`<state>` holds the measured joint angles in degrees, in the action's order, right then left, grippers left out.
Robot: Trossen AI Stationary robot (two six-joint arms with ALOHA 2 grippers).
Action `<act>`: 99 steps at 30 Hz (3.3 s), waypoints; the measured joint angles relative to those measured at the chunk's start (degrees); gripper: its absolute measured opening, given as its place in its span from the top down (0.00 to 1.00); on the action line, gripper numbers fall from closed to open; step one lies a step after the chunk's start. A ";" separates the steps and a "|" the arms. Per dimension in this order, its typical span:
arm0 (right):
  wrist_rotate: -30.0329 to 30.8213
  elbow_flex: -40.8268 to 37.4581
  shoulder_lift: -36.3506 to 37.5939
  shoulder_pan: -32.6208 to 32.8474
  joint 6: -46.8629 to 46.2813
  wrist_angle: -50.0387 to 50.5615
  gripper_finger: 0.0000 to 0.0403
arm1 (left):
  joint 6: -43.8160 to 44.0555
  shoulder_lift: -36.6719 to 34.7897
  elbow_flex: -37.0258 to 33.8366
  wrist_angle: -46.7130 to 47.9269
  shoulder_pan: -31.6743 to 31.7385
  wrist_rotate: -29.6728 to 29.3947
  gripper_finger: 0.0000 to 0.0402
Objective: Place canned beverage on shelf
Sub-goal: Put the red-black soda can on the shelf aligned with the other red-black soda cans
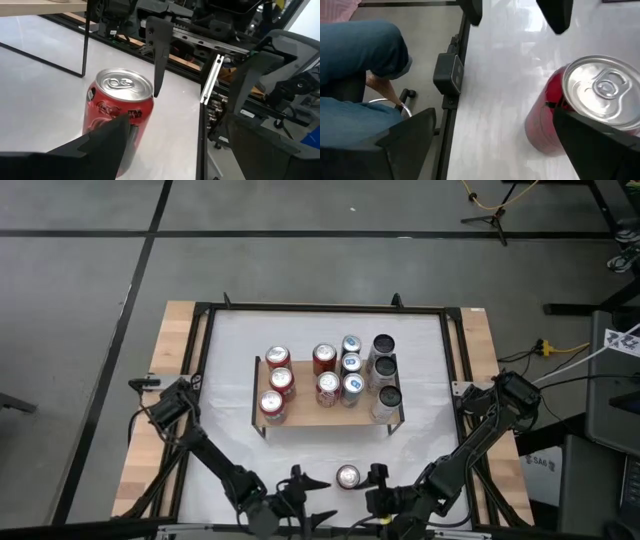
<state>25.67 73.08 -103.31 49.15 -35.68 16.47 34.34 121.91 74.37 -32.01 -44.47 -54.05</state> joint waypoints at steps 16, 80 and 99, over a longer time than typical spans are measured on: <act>-8.63 0.04 0.00 0.50 -1.15 4.15 0.03 | 4.87 0.00 -0.01 -0.17 0.12 6.79 0.20; 2.20 17.10 0.34 0.05 1.95 18.03 0.03 | -3.56 -2.08 -0.04 0.53 -1.72 2.02 0.20; -5.19 19.15 -0.78 -9.20 7.50 27.29 0.03 | -3.53 -2.19 -0.04 0.53 -1.42 2.06 0.20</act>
<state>20.48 92.23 -104.09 39.94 -28.18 43.76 30.81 119.72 74.32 -31.48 -45.89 -51.99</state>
